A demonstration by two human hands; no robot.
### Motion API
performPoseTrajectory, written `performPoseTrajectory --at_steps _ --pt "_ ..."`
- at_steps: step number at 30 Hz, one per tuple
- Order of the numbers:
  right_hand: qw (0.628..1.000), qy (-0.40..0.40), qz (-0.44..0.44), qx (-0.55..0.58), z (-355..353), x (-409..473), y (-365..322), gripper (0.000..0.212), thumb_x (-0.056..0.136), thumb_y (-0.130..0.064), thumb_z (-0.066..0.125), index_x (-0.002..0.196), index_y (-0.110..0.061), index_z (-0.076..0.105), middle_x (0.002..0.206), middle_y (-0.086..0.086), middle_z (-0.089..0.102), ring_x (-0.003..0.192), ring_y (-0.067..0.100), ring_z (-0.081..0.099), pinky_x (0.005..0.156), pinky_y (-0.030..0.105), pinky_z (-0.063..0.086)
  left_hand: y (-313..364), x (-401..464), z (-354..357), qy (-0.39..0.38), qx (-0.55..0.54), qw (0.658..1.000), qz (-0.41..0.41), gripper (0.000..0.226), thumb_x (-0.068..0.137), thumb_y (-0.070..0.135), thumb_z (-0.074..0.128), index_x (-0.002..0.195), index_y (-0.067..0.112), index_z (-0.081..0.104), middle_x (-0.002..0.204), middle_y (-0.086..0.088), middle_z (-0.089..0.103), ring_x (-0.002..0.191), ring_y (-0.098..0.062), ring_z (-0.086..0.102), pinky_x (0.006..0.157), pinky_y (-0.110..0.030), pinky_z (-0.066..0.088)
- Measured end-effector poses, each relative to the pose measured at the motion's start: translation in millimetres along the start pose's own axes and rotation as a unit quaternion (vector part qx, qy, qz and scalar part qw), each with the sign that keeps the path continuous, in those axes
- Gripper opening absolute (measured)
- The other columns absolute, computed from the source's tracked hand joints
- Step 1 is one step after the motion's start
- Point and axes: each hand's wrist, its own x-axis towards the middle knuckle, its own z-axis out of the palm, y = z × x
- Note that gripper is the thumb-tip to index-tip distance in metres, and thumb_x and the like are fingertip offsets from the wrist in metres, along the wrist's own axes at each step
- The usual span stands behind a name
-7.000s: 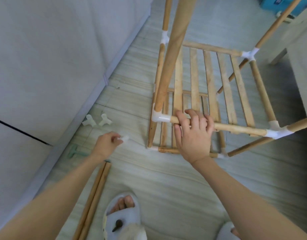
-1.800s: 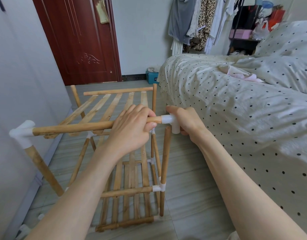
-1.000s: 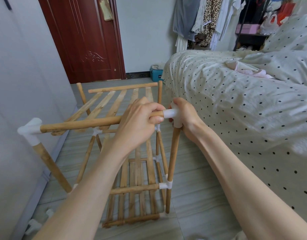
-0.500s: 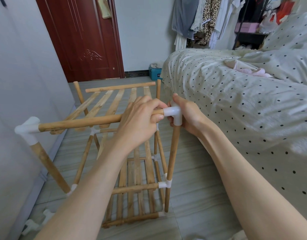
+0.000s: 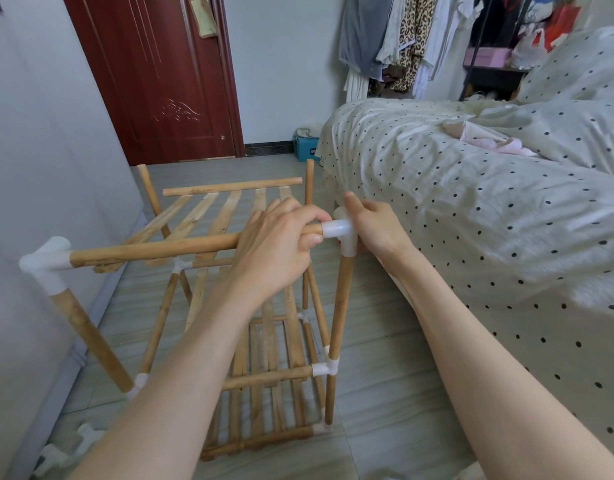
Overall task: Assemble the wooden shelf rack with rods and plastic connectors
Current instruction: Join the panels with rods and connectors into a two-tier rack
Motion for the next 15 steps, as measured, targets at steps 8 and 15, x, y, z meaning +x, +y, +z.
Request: performPoseTrajectory --at_steps 8,15 --pt "0.979 -0.097 0.096 0.148 1.1 -5.1 -1.1 0.036 0.097 -0.043 0.043 0.101 -0.010 0.055 0.075 0.006 0.069 0.065 0.018 0.068 0.069 0.035 0.056 -11.6 0.5 -12.3 -0.047 -0.002 0.999 0.003 0.024 0.092 0.036 0.052 0.113 0.029 0.059 0.097 0.011 0.046 0.099 -0.009 0.042 0.081 -0.028 0.034" --pt "0.985 -0.087 0.059 0.139 5.4 -17.0 5.8 0.040 0.100 -0.039 0.036 0.083 -0.011 0.060 0.065 0.005 0.067 0.055 0.014 0.063 0.058 0.030 0.054 -21.7 -11.6 -18.0 -0.090 0.046 0.995 -0.017 0.018 0.090 0.046 0.044 0.096 0.035 0.058 0.087 0.012 0.044 0.085 -0.008 0.045 0.077 -0.031 0.039"
